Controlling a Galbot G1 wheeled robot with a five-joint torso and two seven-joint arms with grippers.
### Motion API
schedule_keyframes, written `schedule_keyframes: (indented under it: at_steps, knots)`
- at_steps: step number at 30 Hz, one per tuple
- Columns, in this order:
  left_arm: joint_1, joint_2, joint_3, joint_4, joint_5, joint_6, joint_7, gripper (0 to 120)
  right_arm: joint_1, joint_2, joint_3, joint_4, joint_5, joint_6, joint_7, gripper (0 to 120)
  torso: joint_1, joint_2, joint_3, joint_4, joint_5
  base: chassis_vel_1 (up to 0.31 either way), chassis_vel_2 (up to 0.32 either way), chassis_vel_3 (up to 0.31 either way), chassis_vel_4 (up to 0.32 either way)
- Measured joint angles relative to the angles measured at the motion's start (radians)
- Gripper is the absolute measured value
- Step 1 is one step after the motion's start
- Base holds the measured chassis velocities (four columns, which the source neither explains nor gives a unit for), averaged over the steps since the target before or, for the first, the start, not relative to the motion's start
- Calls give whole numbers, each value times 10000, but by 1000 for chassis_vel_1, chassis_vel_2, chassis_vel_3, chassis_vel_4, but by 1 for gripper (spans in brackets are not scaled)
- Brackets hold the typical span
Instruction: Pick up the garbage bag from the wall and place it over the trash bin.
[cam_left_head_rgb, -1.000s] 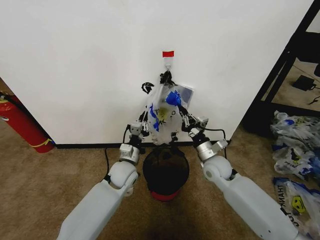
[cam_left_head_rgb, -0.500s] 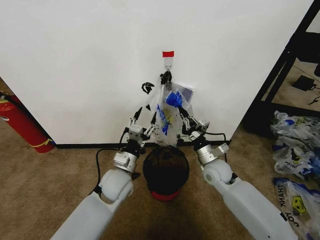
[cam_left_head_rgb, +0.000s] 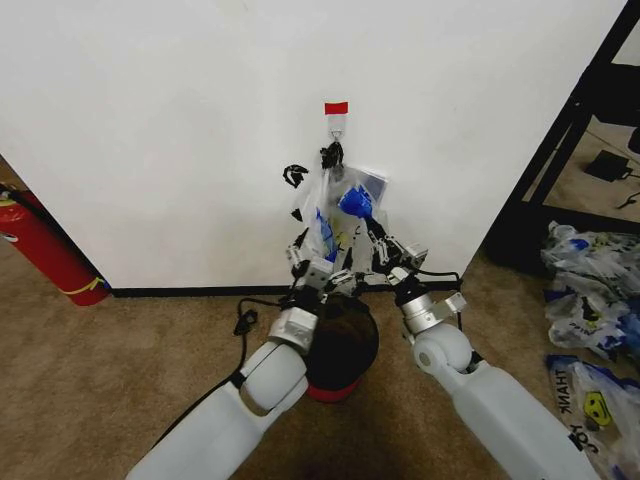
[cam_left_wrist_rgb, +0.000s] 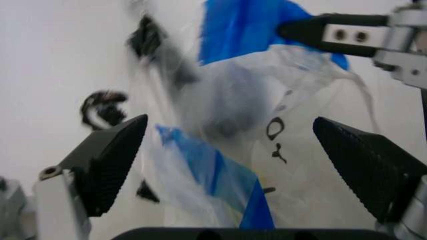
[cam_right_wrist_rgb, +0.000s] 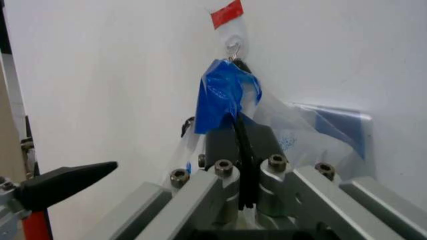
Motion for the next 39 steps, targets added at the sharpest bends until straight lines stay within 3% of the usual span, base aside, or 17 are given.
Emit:
schedule_keyframes:
  at_steps: [3, 7, 10, 16, 21, 25, 28, 34, 39]
  knots:
    - [-238, 96, 149, 240, 507, -16, 108, 88, -26, -1, 51, 0, -10, 2, 0, 0, 0, 0, 0, 2, 0, 0, 0, 0, 0]
    - [-479, 261, -21, 793, 2122, 95, 321, 73, -101, -36, 157, 42, -23, 2, -4, 0, 1, -1, 0, 1, 0, 0, 0, 0, 0]
    - [-467, 481, -230, 838, 2773, 503, 482, 71, -138, -69, 223, 99, -41, -11, -26, 0, 0, -2, 0, 3, 0, 0, 0, 0, 0]
    - [-360, 662, -459, 688, 2758, 1010, 430, 75, -152, -56, 268, 142, -107, -41, -39, 0, 1, -2, 0, 2, -1, 0, 0, 0, 0]
    - [-221, 740, -245, -196, 1740, 981, 385, 79, -151, 14, 265, 109, -206, -47, -81, 0, 0, -2, 0, 2, -1, 0, 0, 0, 0]
    - [-159, 823, 215, -559, 672, 520, 472, 74, -151, 99, 236, 84, -245, -24, -148, 0, 0, -2, 0, 1, 0, 0, 0, 0, 0]
    - [-163, 807, 379, -463, 504, 151, 529, 72, -151, 120, 228, 81, -255, -19, -163, 0, 0, -2, 0, 3, -1, 0, 0, 0, 0]
    - [-401, 695, 722, 142, 610, -202, 681, 57, -188, 82, 245, 94, -290, -9, -164, 0, 0, -2, 0, 1, -1, 0, 0, 0, 0]
    - [-755, 743, 980, 548, 857, 362, 633, 39, -319, -13, 405, 250, -291, -5, -162, 0, 0, -2, 0, 1, 0, 0, 0, 0, 0]
